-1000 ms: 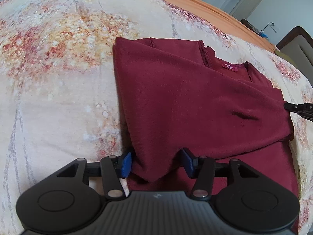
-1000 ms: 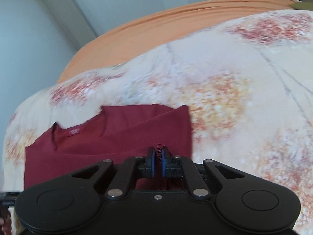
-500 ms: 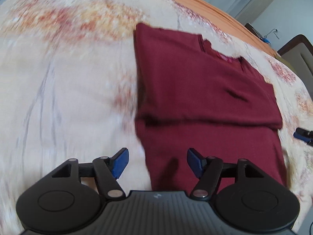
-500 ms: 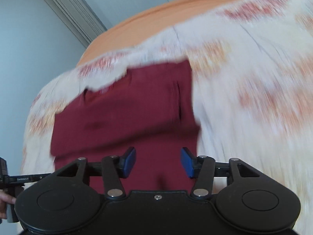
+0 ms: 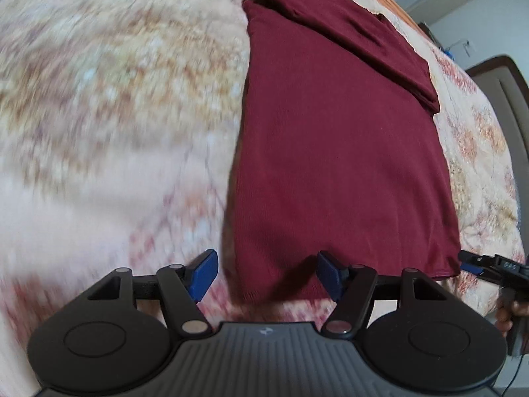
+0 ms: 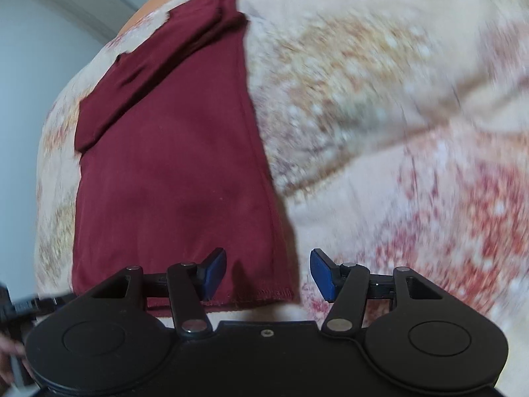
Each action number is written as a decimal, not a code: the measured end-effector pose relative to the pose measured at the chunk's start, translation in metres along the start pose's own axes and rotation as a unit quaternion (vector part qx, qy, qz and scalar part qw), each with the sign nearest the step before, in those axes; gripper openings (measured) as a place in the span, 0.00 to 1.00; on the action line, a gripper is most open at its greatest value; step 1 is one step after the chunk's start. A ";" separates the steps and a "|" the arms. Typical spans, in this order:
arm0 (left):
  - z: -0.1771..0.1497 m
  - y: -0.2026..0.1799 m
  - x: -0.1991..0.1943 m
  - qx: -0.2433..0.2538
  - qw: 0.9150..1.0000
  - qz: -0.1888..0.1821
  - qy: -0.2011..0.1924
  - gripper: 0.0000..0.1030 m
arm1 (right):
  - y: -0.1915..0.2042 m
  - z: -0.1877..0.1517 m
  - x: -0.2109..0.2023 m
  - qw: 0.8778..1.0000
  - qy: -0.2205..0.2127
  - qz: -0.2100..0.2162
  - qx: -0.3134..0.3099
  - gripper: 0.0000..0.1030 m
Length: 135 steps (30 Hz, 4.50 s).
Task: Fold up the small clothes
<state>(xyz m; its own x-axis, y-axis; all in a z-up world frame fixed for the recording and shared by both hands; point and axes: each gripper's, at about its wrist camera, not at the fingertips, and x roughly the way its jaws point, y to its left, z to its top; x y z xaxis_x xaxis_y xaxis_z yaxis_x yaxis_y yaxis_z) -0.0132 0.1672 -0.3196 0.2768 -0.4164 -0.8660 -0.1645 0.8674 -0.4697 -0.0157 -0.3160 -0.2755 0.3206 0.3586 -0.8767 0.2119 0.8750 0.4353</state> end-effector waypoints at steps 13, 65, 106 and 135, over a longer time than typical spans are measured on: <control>-0.017 0.018 -0.008 -0.115 0.992 -0.035 -0.041 0.11 | 0.003 0.024 -0.011 0.990 0.096 0.101 0.023 0.10; -0.057 -0.056 0.008 0.806 0.592 0.030 0.001 0.18 | 0.070 -0.086 -0.120 0.987 -0.101 -0.117 0.052 0.68; -0.081 -0.125 0.010 0.679 0.718 0.140 0.061 0.46 | 0.072 -0.077 -0.029 0.672 0.066 -0.042 -0.737 0.73; 0.042 -0.111 -0.014 0.373 0.927 0.040 -0.010 0.11 | 0.088 -0.090 0.003 0.611 0.054 -0.036 -0.789 0.67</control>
<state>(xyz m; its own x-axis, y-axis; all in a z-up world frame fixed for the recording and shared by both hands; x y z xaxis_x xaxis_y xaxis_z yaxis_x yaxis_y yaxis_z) 0.0415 0.0879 -0.2482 0.3111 -0.3443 -0.8858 0.5128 0.8455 -0.1485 -0.0793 -0.2088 -0.2582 0.2826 0.2449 -0.9275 -0.9592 0.0846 -0.2699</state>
